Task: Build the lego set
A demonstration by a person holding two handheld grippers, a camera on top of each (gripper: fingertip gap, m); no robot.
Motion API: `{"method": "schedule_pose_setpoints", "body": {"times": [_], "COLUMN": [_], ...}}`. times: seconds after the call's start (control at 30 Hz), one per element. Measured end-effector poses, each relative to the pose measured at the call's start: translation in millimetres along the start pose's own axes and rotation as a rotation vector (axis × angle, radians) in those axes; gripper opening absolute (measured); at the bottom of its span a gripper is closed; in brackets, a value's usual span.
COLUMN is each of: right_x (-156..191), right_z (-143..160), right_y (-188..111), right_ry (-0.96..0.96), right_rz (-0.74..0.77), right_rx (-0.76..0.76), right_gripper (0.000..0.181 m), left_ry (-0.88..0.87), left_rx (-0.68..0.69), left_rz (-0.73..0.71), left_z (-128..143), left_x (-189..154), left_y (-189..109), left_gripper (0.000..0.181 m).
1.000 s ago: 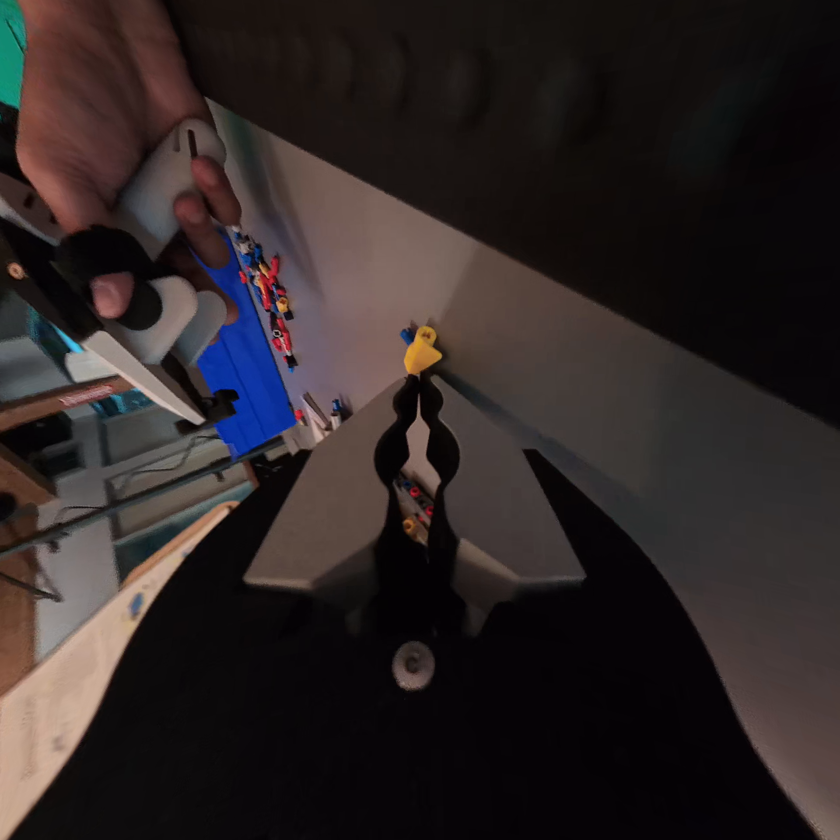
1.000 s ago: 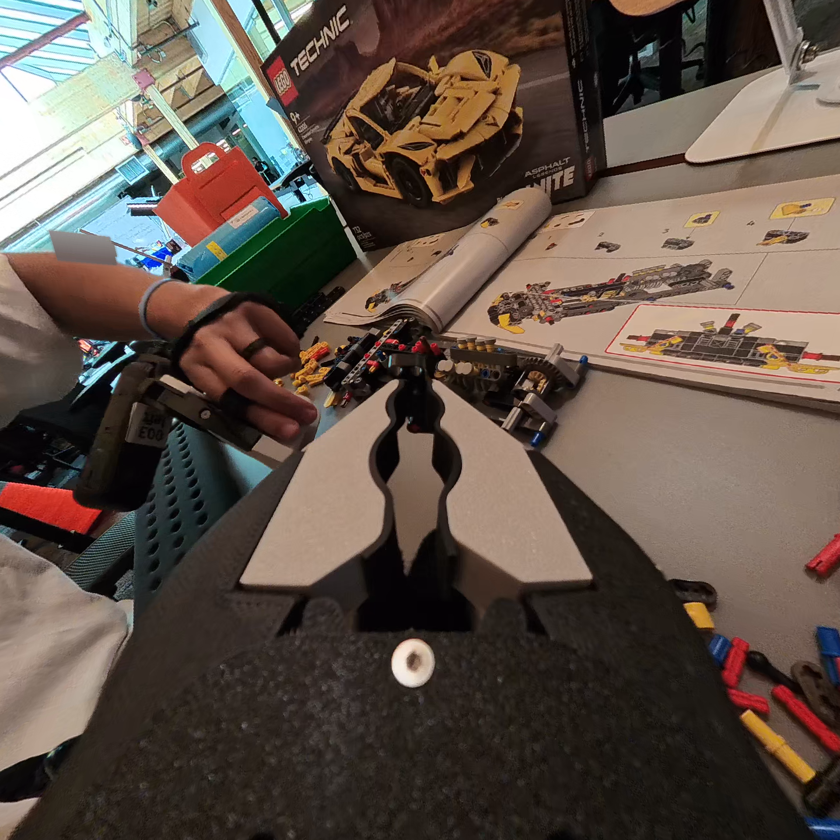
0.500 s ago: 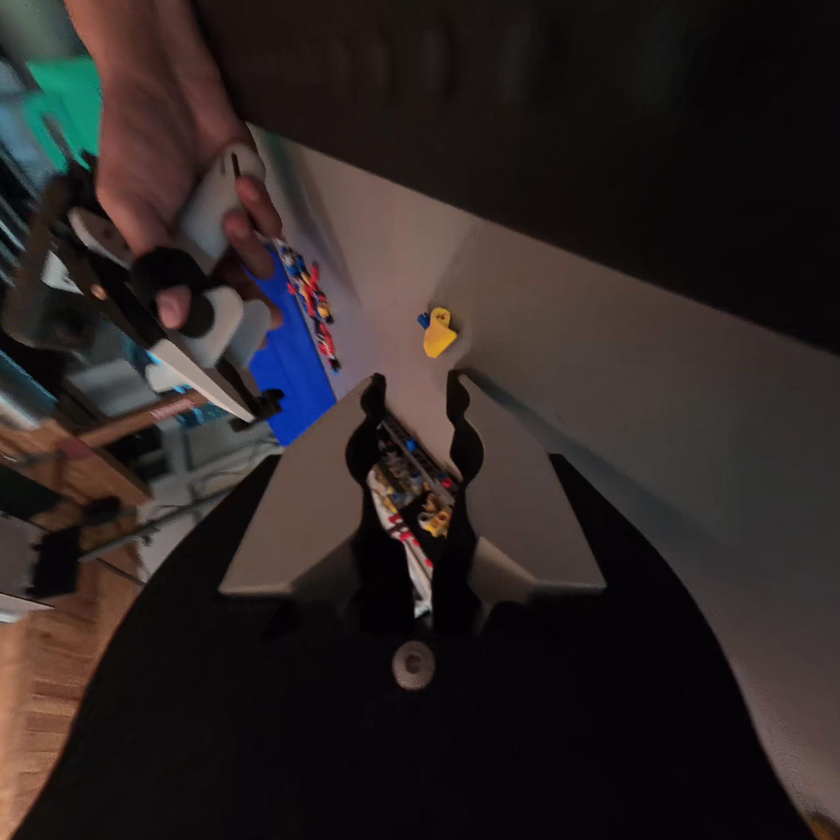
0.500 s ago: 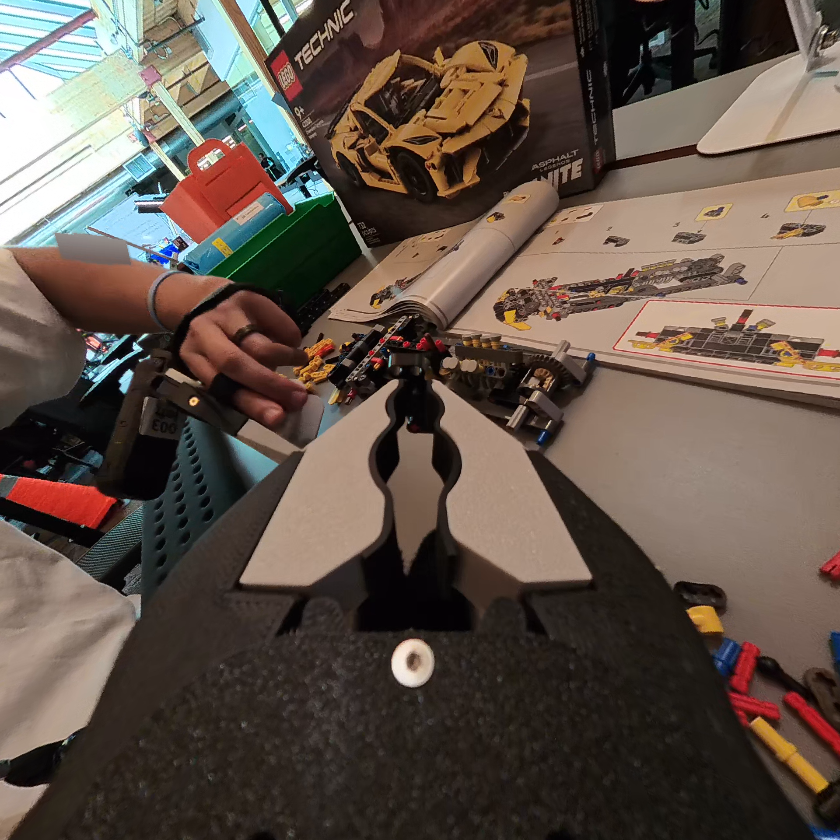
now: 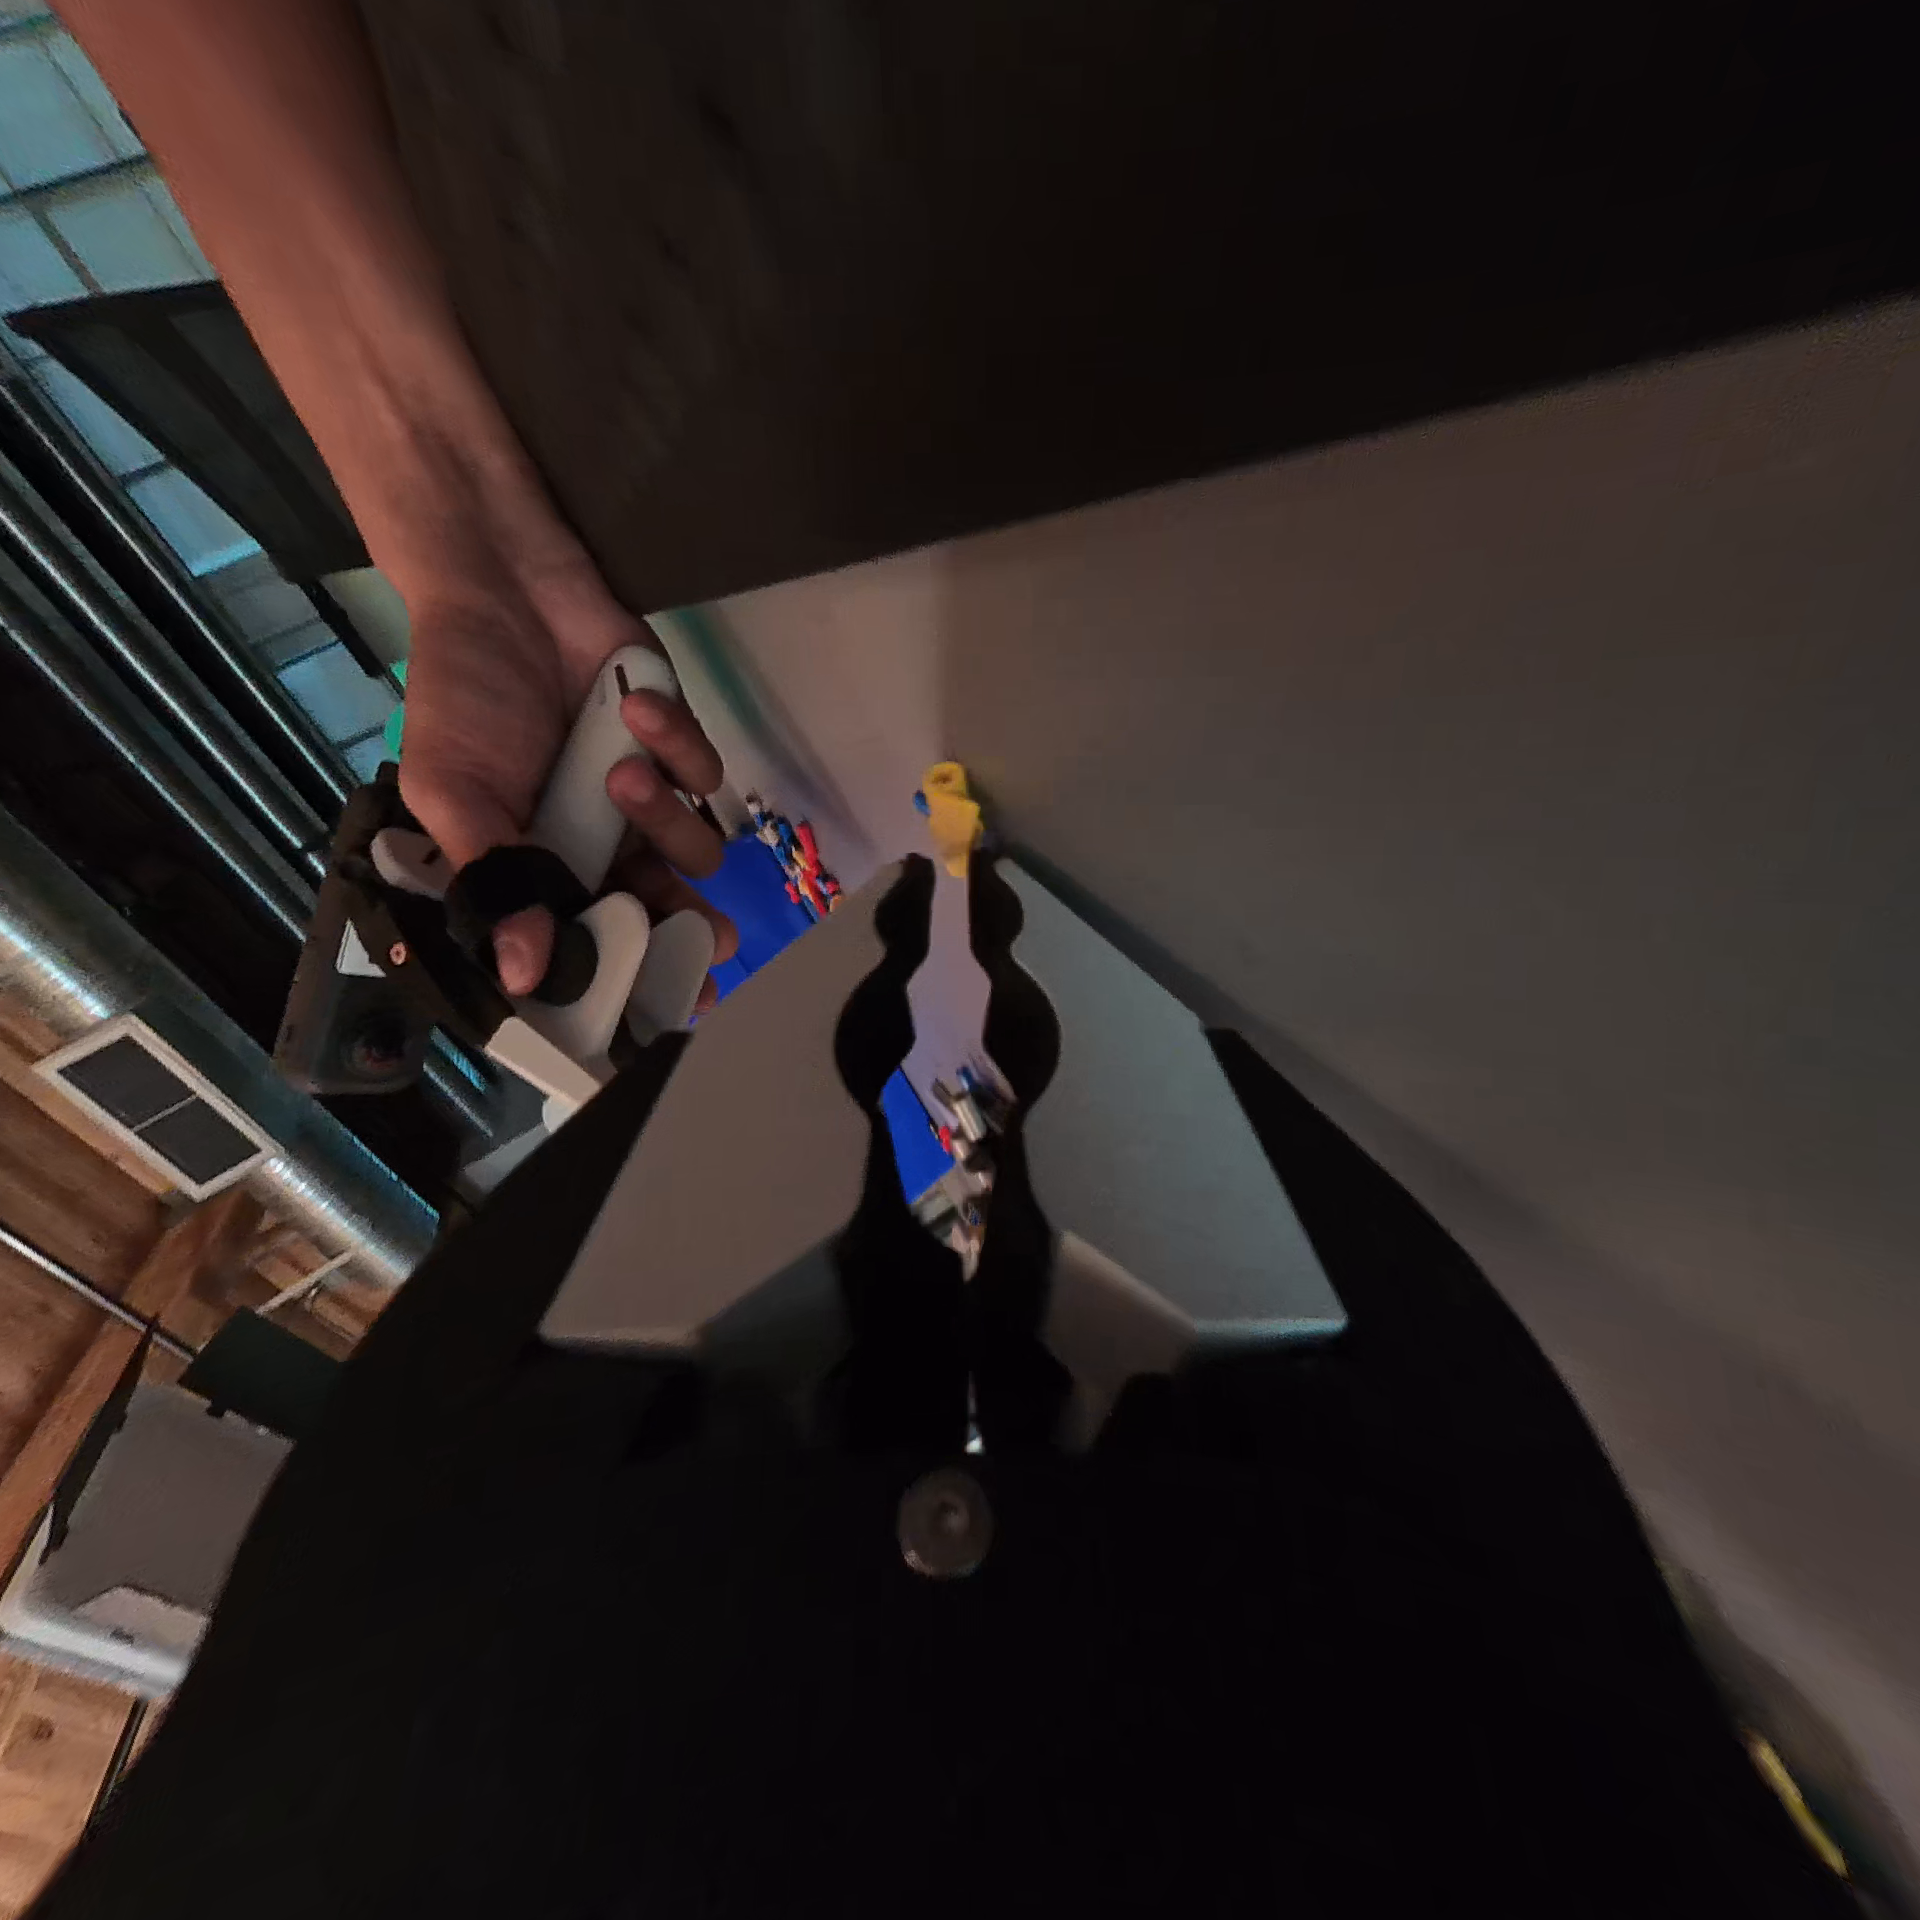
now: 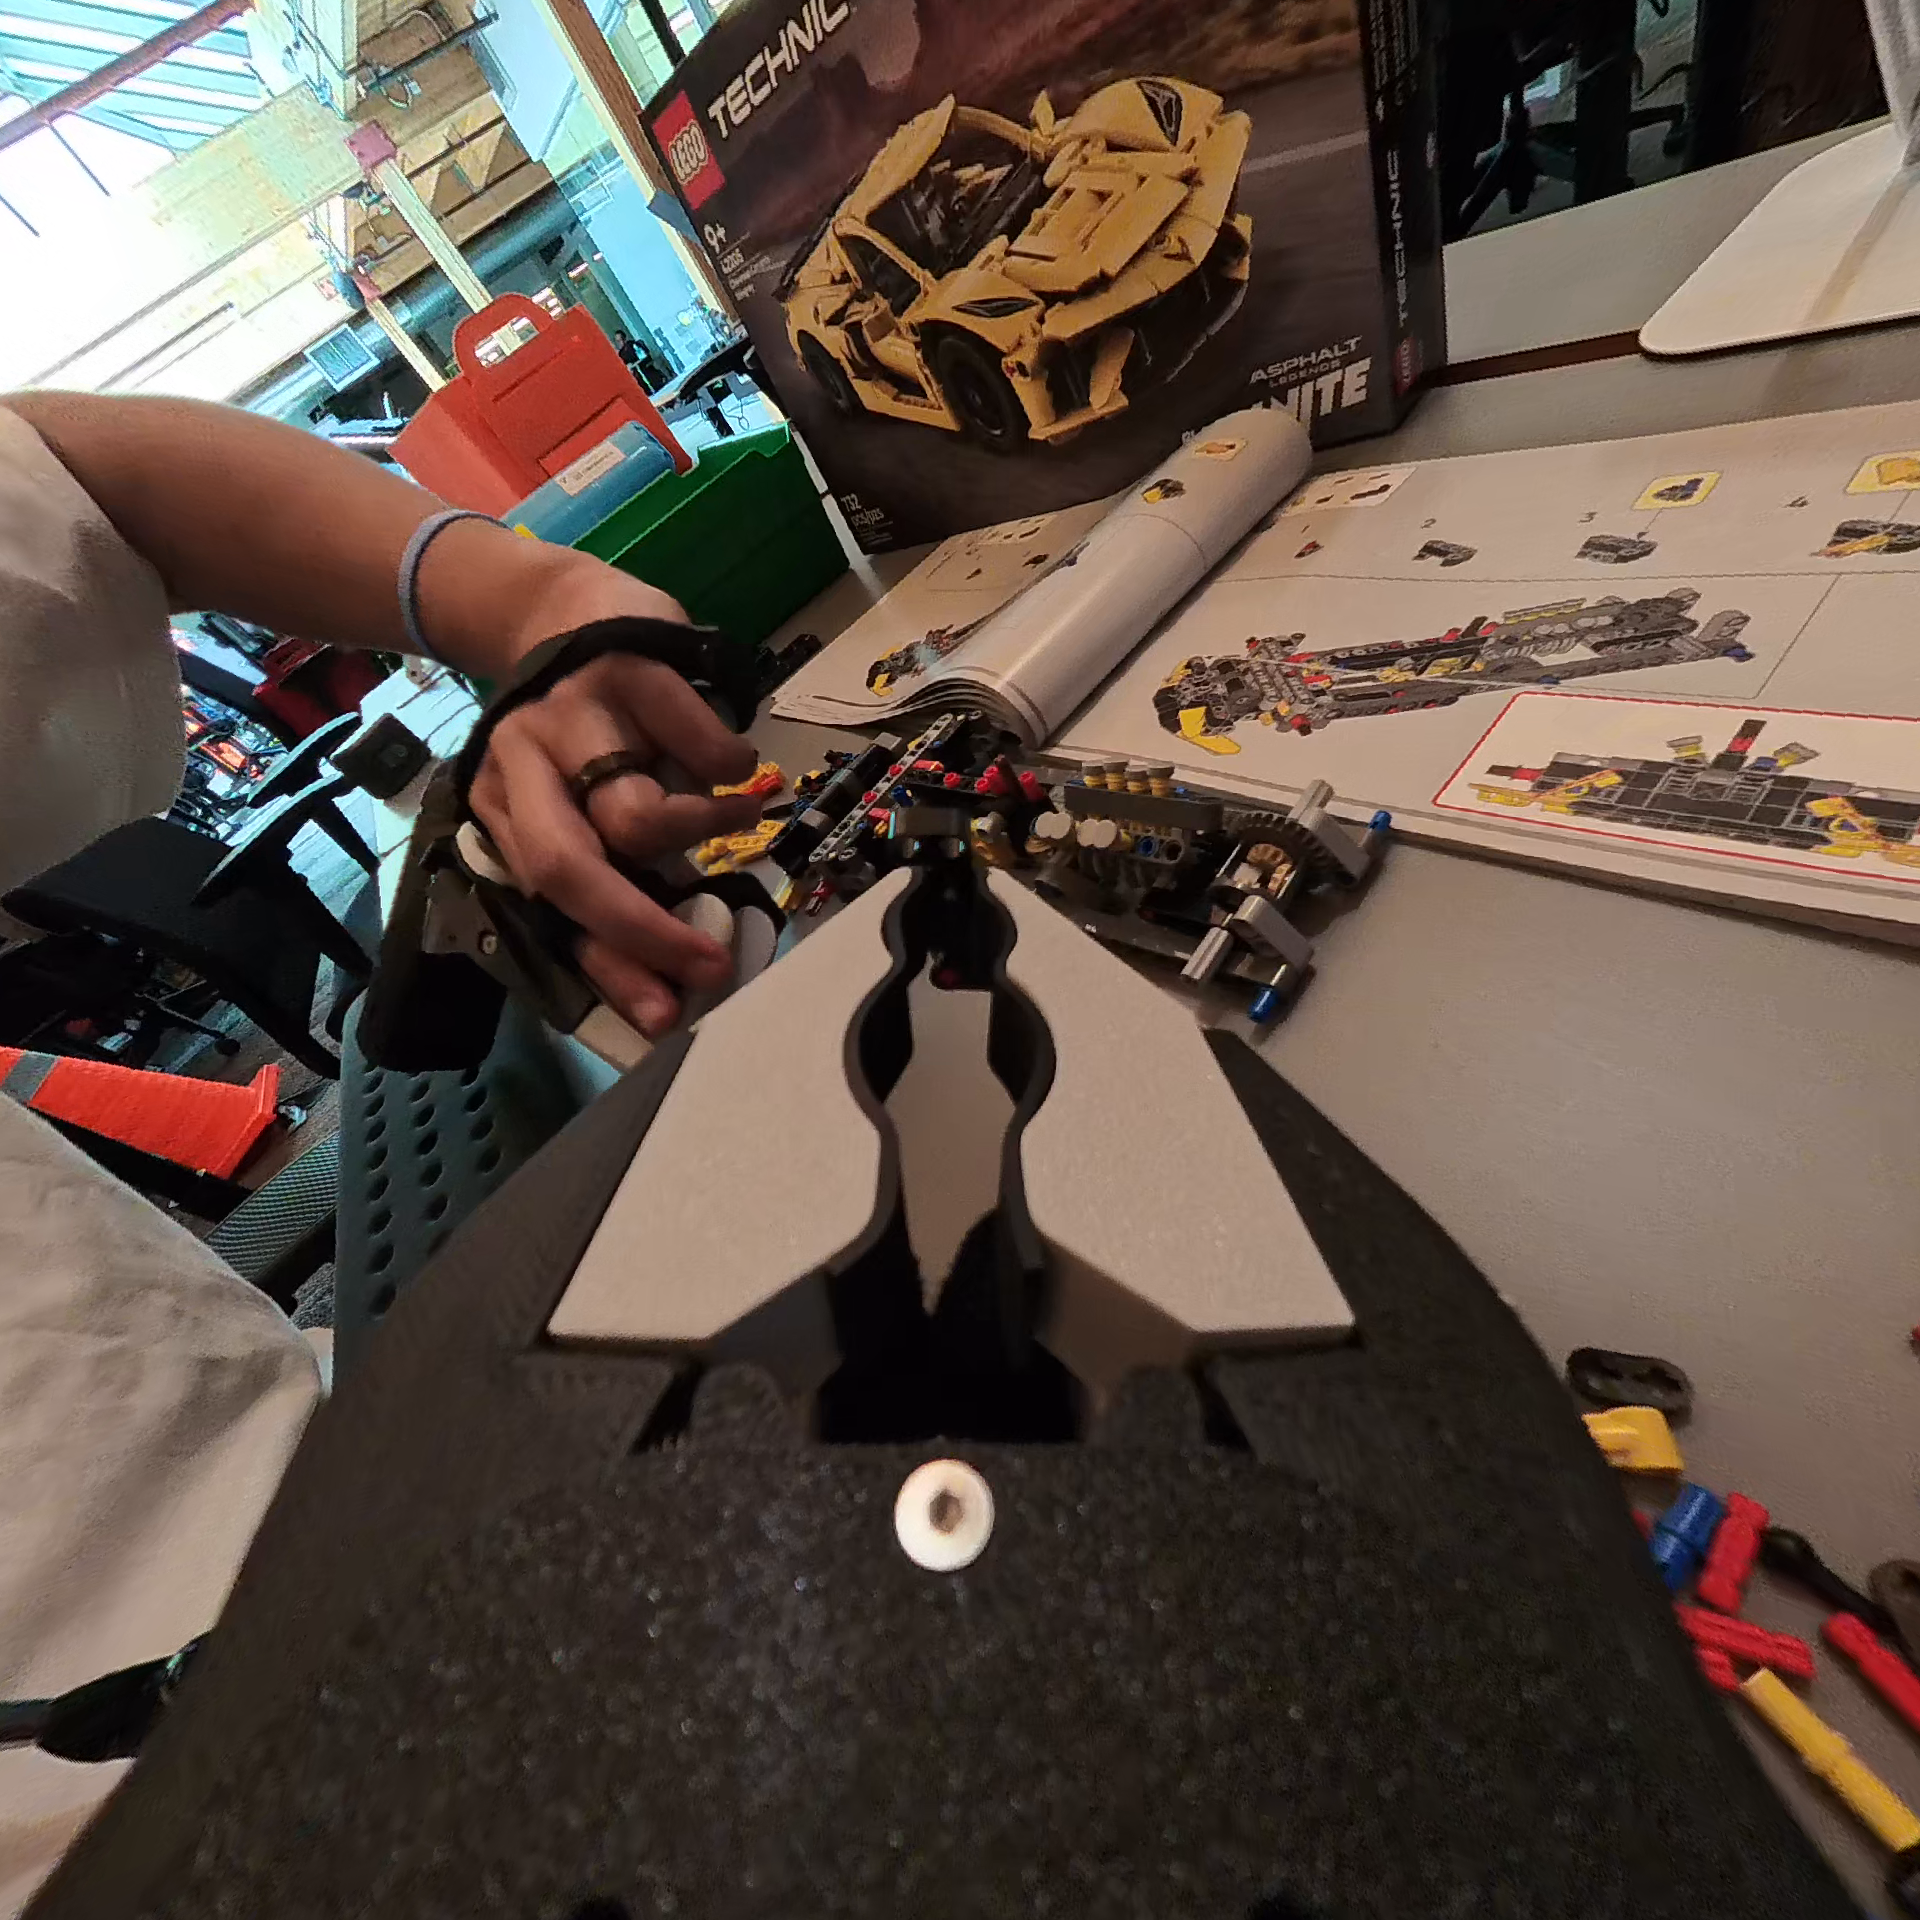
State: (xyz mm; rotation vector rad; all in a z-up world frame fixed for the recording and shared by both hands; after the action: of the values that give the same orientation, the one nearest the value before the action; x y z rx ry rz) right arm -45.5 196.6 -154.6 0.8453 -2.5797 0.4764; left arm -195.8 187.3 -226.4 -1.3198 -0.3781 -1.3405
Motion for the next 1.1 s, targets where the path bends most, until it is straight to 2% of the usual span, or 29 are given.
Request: {"method": "schedule_pose_setpoints", "body": {"times": [0.13, 0.3, 0.47, 0.57, 0.63, 0.7, 0.73, 0.9, 0.97, 1.1], "right_x": [0, 0, 1, 2, 2, 1, 2, 10, 12, 16], "right_z": [0, -1, 0, 2, 6, 13, 16, 42, 44, 42], "right_y": [0, -1, 0, 2, 5, 11, 15, 31, 34, 36], "right_ry": [0.003, 0.011, 0.022, 0.017, 0.033, 0.073, 0.104, 0.180, 0.196, 0.234], "right_rz": [-0.003, -0.010, -0.031, -0.029, -0.028, -0.025, -0.034, -0.031, -0.021, -0.046], "right_rx": [0.000, -0.003, 0.002, 0.018, 0.045, 0.102, 0.127, 0.325, 0.337, 0.328], "right_gripper": [0.006, 0.006, 0.006, 0.006, 0.006, 0.006, 0.006, 0.006, 0.006, 0.006], "left_ry": [0.035, -0.141, -0.593, -0.935, -1.045, -1.069, -1.054, -0.932, -0.926, -1.018], "left_rx": [-0.042, -0.019, 0.071, 0.156, 0.258, 0.361, 0.413, 0.635, 0.686, 0.693], "left_rz": [-0.006, 0.089, 0.158, 0.128, 0.107, 0.148, 0.118, 0.148, 0.174, 0.187], "left_z": [-7, -9, 2, 26, 45, 54, 57, 50, 46, 39], "left_x": [4, 8, 20, 36, 40, 37, 40, 40, 38, 43], "left_y": [4, 5, 2, -1, -4, -4, -4, 1, 3, 5], "left_gripper": [0.001, 0.000, 0.000, 0.000, 0.000, 0.000, 0.000, 0.000, 0.000, 0.000]}}
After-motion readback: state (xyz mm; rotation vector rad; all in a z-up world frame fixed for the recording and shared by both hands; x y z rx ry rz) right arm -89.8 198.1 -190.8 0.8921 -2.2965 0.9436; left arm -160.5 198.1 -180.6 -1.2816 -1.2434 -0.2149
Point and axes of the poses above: each gripper's, where its closed fingertips meet, y out along the fingers, z out of its underside, x = y × z across the jaws, the point moved 4 cm from there along -y, back along the fingers
